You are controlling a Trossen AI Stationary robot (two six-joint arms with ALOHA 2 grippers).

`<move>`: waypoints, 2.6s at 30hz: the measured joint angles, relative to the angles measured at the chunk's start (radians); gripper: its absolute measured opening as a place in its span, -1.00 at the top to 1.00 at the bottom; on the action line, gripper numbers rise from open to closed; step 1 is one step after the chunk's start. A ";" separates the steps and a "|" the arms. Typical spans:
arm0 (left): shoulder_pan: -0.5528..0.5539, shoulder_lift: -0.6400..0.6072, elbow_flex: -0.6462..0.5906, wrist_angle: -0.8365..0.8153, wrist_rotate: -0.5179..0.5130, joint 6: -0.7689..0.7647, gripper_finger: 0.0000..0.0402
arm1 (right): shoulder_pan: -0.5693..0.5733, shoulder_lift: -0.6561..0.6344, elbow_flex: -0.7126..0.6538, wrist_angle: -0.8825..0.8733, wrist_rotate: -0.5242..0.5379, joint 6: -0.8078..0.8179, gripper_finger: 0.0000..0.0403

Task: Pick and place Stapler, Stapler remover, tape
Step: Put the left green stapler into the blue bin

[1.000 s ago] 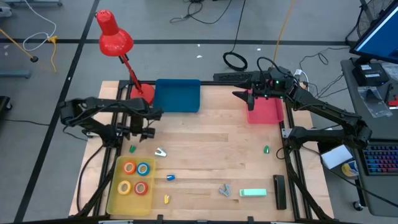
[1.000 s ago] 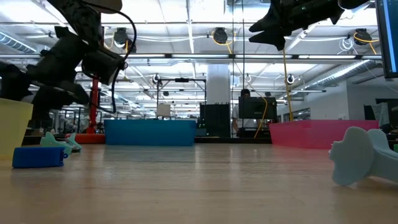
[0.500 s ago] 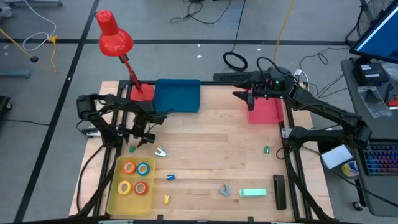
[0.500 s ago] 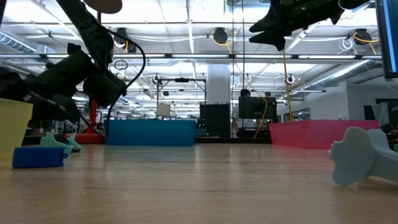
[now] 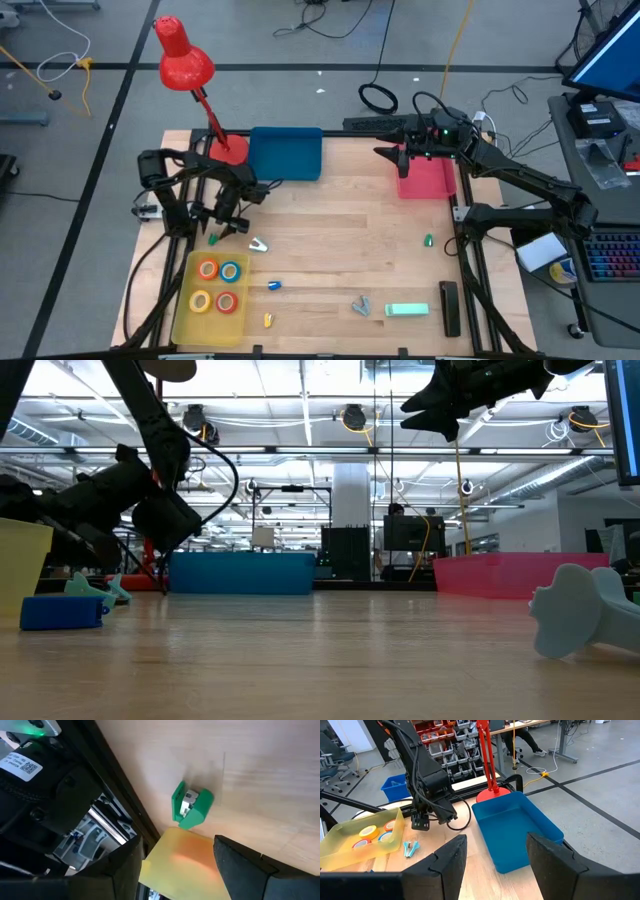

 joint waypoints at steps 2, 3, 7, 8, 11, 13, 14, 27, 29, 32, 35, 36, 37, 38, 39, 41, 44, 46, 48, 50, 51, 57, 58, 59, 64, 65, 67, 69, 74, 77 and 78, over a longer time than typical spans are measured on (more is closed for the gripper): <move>0.000 0.002 0.000 0.010 0.001 0.012 -0.21 | 0.000 0.000 0.000 0.000 -0.003 0.000 0.02; 0.000 0.002 0.000 0.025 0.003 0.026 -0.21 | 0.000 0.000 0.000 0.000 -0.003 0.000 0.02; 0.002 0.002 0.000 0.159 0.030 0.065 -0.21 | 0.000 0.000 0.000 0.000 -0.003 0.000 0.02; 0.006 0.002 0.000 0.162 0.030 0.062 -0.21 | 0.000 0.000 0.000 0.000 -0.003 0.000 0.02; 0.014 0.013 0.000 0.141 0.026 0.027 -0.21 | 0.000 0.000 0.000 0.000 -0.003 0.005 0.02; 0.017 0.005 0.000 0.077 0.019 0.023 -0.21 | 0.000 0.000 0.000 0.000 -0.002 0.005 0.02; 0.017 0.000 0.000 0.058 0.004 0.025 -0.21 | 0.000 0.000 0.000 0.000 -0.001 0.005 0.02; 0.028 -0.013 -0.023 0.077 -0.039 0.099 -0.21 | 0.000 0.000 0.000 0.008 0.001 0.012 0.02; 0.033 -0.009 -0.022 0.076 -0.038 0.099 -0.21 | 0.000 0.000 0.000 0.008 0.001 0.025 0.02; 0.033 0.003 -0.022 0.076 -0.035 0.112 -0.21 | 0.000 0.000 0.000 0.008 0.001 0.026 0.02; 0.033 0.002 -0.022 0.074 -0.025 0.122 -0.21 | 0.000 0.000 0.000 0.008 0.001 0.026 0.02; 0.033 0.002 -0.022 0.074 -0.020 0.124 -0.21 | 0.000 0.000 0.000 0.008 0.001 0.026 0.02; 0.033 0.002 -0.022 0.074 -0.017 0.125 -0.21 | 0.000 0.000 0.000 0.008 0.001 0.026 0.02; 0.033 0.002 -0.022 0.074 -0.011 0.126 -0.21 | 0.000 0.000 0.000 0.008 0.000 0.026 0.02; 0.033 0.002 -0.022 0.074 -0.004 0.129 -0.21 | 0.000 0.000 0.000 0.008 0.000 0.026 0.02; 0.033 0.002 -0.022 0.079 0.007 0.130 -0.21 | 0.000 0.000 0.000 0.008 -0.001 0.026 0.02; 0.033 0.002 -0.025 0.131 0.059 0.123 -0.21 | 0.000 0.000 0.000 0.008 -0.003 0.026 0.02; 0.033 0.002 -0.031 0.177 0.074 0.106 -0.21 | 0.000 0.000 0.000 0.008 -0.003 0.027 0.02; 0.033 0.002 -0.035 0.182 0.075 0.096 -0.21 | 0.000 0.000 0.000 0.008 -0.003 0.027 0.02; 0.033 0.002 -0.035 0.182 0.070 0.083 -0.21 | 0.000 0.000 0.000 0.008 -0.003 0.027 0.02; 0.033 0.002 -0.035 0.180 0.067 0.079 -0.21 | 0.000 0.000 0.000 0.008 -0.003 0.027 0.02; 0.027 -0.006 -0.025 0.112 0.046 0.054 -0.21 | 0.000 0.000 0.000 0.008 0.000 0.026 0.02; 0.024 -0.011 -0.022 0.112 0.039 0.053 -0.21 | 0.000 0.000 0.000 0.008 0.002 0.026 0.02; 0.022 -0.012 -0.021 0.112 0.032 0.053 -0.21 | 0.000 0.000 0.000 0.008 0.002 0.026 0.02; 0.021 -0.011 -0.020 0.152 0.022 0.055 -0.11 | 0.000 0.000 0.000 0.008 0.001 0.027 0.02; 0.021 -0.011 -0.019 0.146 0.013 0.047 -0.06 | 0.000 0.000 0.000 0.008 0.001 0.027 0.02; 0.022 -0.011 -0.019 0.114 -0.012 0.028 0.04 | 0.000 0.000 0.000 0.008 0.001 0.027 0.02; 0.023 -0.011 -0.019 0.085 -0.042 0.036 0.13 | 0.000 0.000 0.000 0.008 -0.002 0.027 0.02; 0.023 -0.011 -0.022 0.095 -0.055 0.053 0.29 | 0.000 0.000 0.000 0.008 -0.003 0.028 0.02; 0.023 -0.011 -0.033 0.164 -0.046 0.058 0.33 | 0.000 0.000 0.000 0.008 -0.003 0.053 0.02; 0.023 -0.011 -0.038 0.186 -0.035 0.056 0.34 | 0.000 0.000 0.000 0.008 -0.003 0.061 0.02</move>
